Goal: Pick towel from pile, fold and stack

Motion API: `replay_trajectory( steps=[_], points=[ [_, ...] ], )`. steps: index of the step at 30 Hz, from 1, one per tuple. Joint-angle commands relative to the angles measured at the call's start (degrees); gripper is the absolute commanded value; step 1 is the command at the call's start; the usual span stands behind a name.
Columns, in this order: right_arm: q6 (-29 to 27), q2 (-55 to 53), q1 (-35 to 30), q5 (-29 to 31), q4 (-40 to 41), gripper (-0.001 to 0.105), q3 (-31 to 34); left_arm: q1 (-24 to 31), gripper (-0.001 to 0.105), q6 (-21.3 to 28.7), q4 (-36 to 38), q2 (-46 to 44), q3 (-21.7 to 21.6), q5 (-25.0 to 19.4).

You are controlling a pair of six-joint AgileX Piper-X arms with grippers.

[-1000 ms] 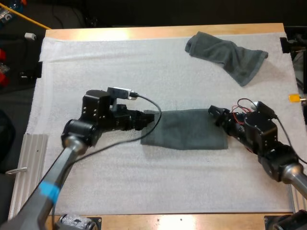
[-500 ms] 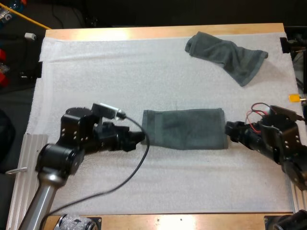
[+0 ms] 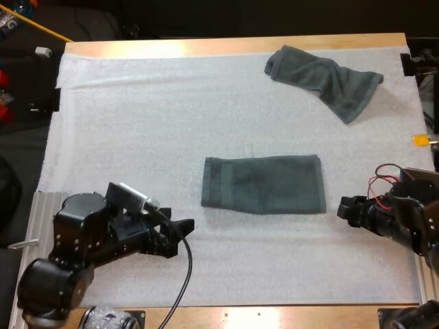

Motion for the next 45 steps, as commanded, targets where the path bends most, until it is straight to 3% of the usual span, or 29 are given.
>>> replay_trajectory(
  steps=[1, 14, 20, 27, 33, 42, 45],
  points=[
    [-1.83, 0.54, -0.17, 1.07, 0.33, 0.059, -0.48, 0.05, 0.06, -0.65, 0.16, -0.44, -0.41, -0.58],
    [-5.91, 14.46, -0.33, 0.85, -8.79, 0.059, -0.48, 0.05, 0.06, -0.72, -0.05, -0.5, -0.41, -0.58],
    [-6.35, 21.35, -6.31, -3.75, -11.56, 0.059, -0.48, 0.05, 0.06, -1.75, -0.14, -0.5, -0.41, -0.06],
    [-13.05, 28.2, -16.36, -13.42, -14.07, 0.059, -0.48, 0.05, 0.06, -2.91, -1.26, -0.5, -0.41, -0.06],
    [-13.89, 34.97, -22.44, -26.76, -19.58, 0.059, -0.48, 0.05, 0.06, -2.9, -1.6, -0.5, -0.41, -0.06],
    [-13.7, 45.69, -24.2, -39.6, -26.12, 0.059, -0.48, 0.05, 0.06, -3.33, -1.6, -0.5, -0.41, -0.06],
    [-12.35, 48.53, -24.2, -40.3, -27.2, 0.059, -0.48, 0.05, 0.06, -3.33, -1.6, -0.5, -0.41, -0.06]
  ],
)
